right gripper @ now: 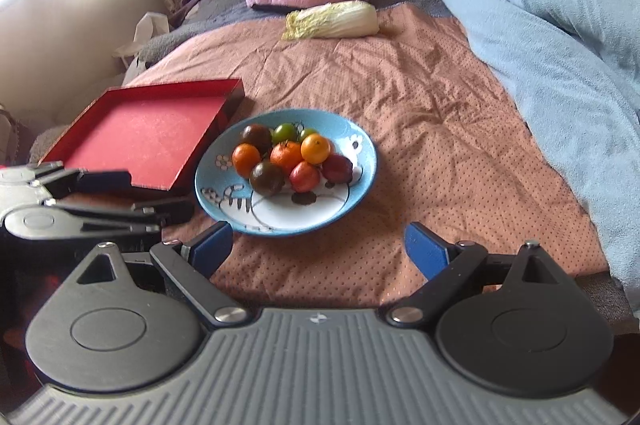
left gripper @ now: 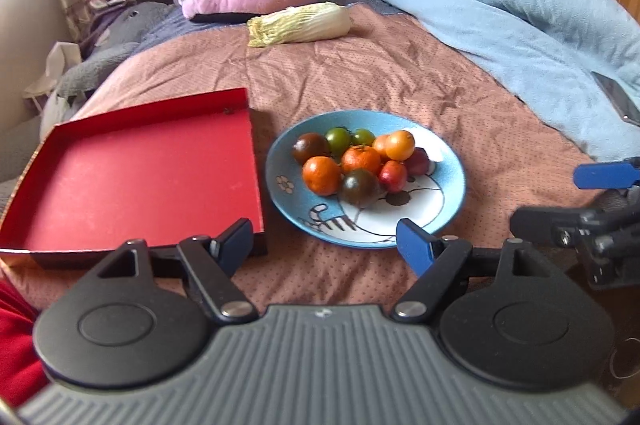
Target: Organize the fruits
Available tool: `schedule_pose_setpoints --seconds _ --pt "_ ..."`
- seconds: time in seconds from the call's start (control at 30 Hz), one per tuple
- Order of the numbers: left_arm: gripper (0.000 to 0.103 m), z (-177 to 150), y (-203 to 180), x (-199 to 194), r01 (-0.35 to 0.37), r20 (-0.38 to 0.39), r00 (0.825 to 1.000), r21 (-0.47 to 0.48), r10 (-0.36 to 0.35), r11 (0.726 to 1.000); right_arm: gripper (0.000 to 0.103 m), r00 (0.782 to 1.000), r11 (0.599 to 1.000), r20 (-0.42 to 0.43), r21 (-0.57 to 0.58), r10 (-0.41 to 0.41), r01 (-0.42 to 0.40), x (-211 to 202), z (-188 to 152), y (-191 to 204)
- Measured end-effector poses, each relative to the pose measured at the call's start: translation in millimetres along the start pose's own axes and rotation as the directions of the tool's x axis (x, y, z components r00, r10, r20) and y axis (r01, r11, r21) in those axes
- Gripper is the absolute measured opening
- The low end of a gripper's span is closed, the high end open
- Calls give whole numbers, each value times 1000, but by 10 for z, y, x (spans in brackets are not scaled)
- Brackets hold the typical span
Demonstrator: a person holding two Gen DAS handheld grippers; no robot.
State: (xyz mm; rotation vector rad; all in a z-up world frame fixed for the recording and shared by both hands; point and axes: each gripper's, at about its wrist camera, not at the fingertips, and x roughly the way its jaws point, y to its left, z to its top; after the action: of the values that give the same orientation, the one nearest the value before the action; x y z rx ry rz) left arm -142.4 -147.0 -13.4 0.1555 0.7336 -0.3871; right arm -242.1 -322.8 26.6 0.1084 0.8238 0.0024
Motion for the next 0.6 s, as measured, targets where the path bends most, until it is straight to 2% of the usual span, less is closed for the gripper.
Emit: schedule_pose_setpoints --seconds 0.33,0.6 --pt "80 -96 43 -91 -13 21 1000 1 13 1000 95 993 997 -111 -64 40 -47 138 -339 346" --pt "80 -147 104 -90 -20 17 1000 -16 21 1000 96 989 993 -134 -93 65 -78 246 -381 601"
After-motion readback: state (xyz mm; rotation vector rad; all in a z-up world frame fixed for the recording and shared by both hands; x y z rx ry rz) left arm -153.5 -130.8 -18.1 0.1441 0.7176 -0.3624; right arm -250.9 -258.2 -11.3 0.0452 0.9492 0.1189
